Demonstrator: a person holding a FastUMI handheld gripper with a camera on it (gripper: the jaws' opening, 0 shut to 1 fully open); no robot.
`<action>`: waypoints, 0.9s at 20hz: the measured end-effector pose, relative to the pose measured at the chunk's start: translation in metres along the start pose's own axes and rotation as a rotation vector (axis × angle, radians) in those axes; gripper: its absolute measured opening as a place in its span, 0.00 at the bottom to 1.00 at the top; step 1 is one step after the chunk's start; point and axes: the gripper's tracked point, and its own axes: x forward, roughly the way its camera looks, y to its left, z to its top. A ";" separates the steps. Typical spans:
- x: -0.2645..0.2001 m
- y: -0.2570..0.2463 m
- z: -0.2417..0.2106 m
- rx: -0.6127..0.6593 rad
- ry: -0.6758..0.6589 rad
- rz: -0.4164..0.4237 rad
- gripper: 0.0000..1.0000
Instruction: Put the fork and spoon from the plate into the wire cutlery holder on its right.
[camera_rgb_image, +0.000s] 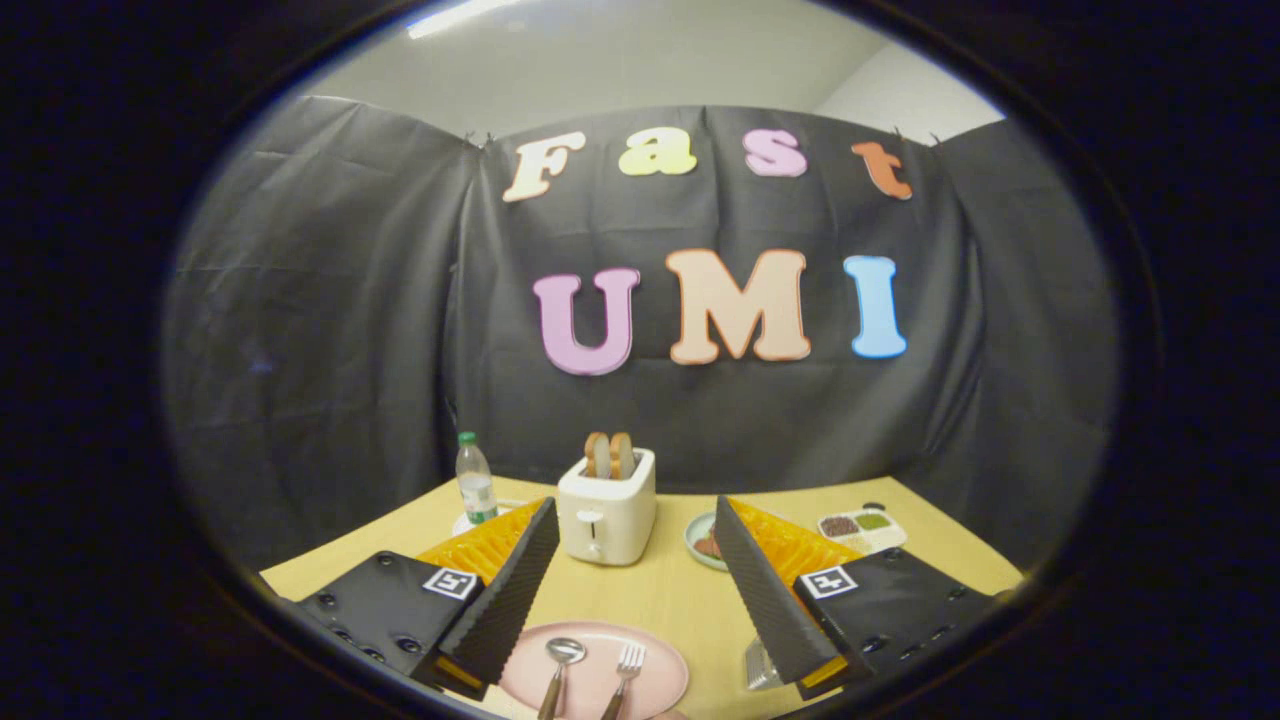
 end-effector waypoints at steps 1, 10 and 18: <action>0.002 0.000 -0.016 0.001 0.040 0.002 1.00; -0.002 0.001 -0.156 -0.018 0.395 0.041 1.00; -0.012 0.008 -0.233 -0.156 0.630 0.051 1.00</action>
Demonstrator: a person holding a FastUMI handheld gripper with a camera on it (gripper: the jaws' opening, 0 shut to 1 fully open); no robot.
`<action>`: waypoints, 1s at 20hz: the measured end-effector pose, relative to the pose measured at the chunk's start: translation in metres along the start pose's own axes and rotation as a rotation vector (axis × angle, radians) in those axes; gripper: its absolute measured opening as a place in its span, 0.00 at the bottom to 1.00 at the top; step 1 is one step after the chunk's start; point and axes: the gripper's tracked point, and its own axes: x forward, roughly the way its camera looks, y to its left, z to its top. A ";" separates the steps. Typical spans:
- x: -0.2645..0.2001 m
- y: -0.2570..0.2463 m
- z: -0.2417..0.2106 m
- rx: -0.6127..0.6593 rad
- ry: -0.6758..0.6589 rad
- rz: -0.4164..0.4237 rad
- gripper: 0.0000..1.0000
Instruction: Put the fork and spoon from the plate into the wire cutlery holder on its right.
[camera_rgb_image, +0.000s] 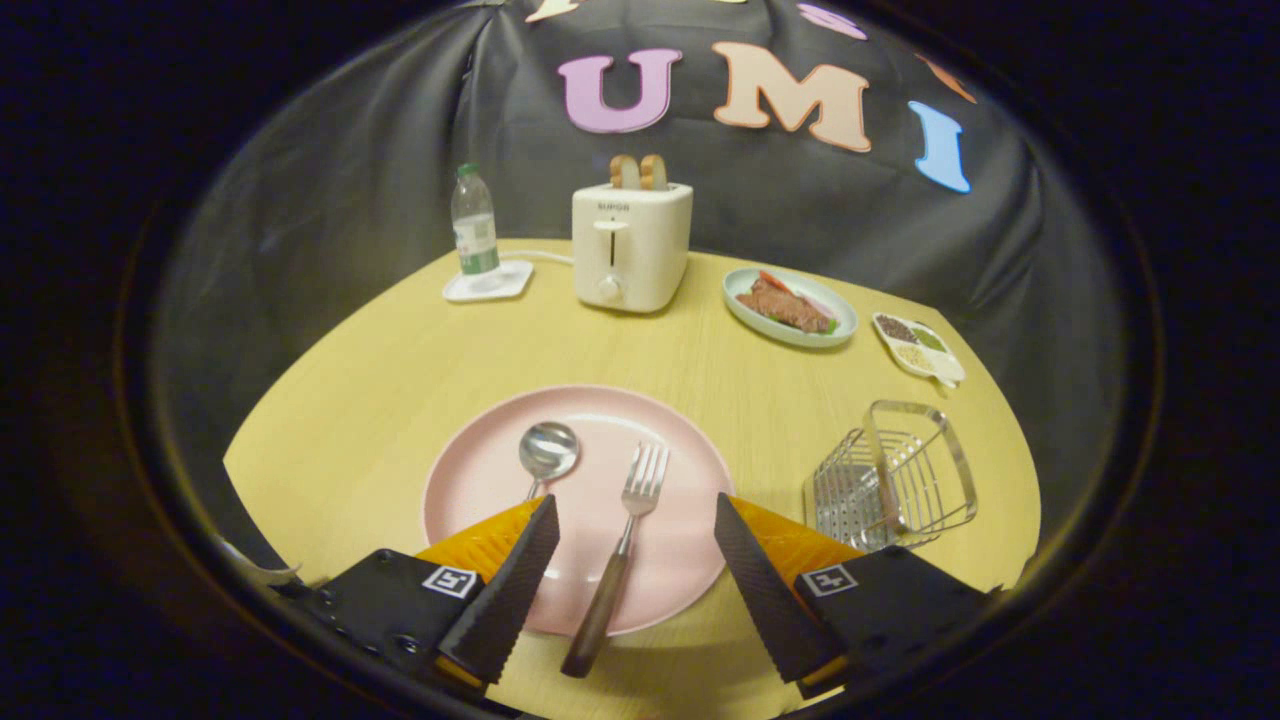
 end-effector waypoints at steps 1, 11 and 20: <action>0.004 0.002 -0.005 -0.011 0.020 0.001 1.00; 0.013 0.012 -0.031 -0.057 0.132 0.006 0.43; 0.014 0.007 -0.033 -0.010 0.182 0.040 0.09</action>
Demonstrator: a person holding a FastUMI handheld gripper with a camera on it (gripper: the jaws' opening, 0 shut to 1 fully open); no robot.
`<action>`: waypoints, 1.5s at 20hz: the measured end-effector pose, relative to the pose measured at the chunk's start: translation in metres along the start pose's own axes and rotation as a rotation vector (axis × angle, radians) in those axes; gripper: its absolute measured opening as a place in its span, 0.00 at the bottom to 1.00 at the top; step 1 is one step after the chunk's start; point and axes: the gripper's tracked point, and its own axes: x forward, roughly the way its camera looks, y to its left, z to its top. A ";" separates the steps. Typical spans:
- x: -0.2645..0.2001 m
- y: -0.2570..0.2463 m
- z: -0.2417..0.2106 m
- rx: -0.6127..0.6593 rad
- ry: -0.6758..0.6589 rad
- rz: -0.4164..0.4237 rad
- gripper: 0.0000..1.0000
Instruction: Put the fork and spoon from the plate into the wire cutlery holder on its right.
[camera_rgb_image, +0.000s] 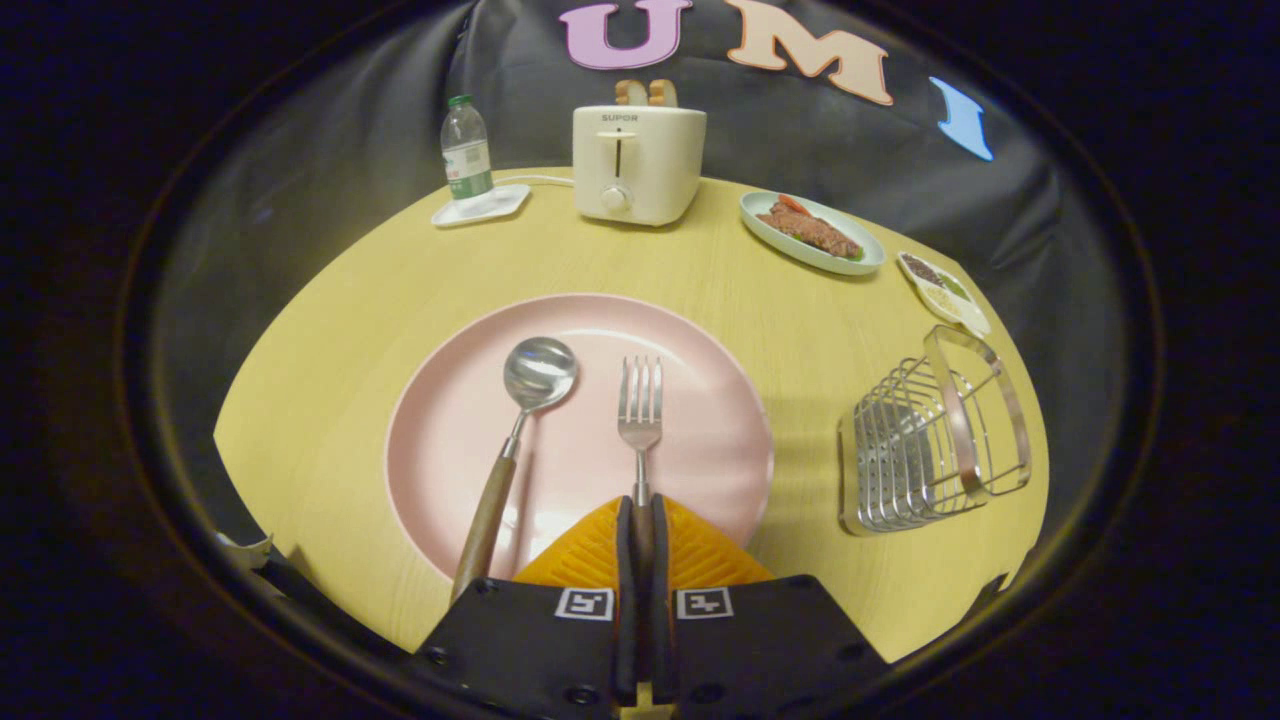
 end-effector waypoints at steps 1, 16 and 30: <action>-0.001 -0.002 0.001 -0.010 0.004 0.004 0.09; -0.065 -0.065 0.043 0.017 0.031 0.078 0.09; -0.111 -0.163 0.056 -0.096 0.134 0.115 0.09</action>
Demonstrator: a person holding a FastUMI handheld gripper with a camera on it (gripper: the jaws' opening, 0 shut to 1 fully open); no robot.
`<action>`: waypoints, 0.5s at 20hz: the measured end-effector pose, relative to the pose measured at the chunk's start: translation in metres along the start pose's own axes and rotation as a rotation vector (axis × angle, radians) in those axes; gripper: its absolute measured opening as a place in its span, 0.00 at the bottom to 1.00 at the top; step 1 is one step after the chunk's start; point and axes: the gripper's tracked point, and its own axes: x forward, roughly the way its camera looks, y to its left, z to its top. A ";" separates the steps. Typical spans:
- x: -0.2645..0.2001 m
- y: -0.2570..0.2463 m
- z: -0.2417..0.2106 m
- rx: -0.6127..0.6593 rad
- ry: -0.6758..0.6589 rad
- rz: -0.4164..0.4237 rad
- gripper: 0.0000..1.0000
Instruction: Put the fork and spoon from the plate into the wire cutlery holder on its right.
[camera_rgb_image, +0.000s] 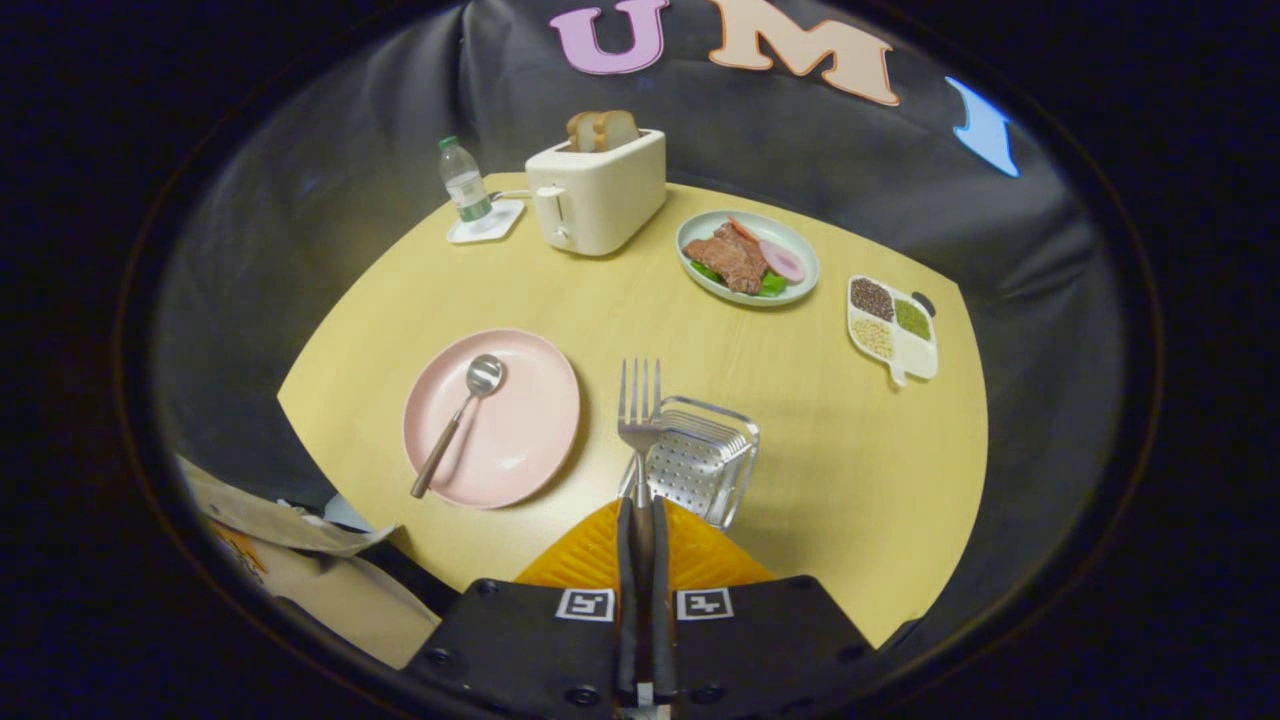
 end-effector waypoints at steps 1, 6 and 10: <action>-0.002 -0.004 -0.004 -0.004 0.016 0.001 0.09; 0.002 -0.020 -0.024 -0.067 0.130 0.000 0.09; 0.012 -0.020 -0.027 -0.087 0.219 0.015 0.09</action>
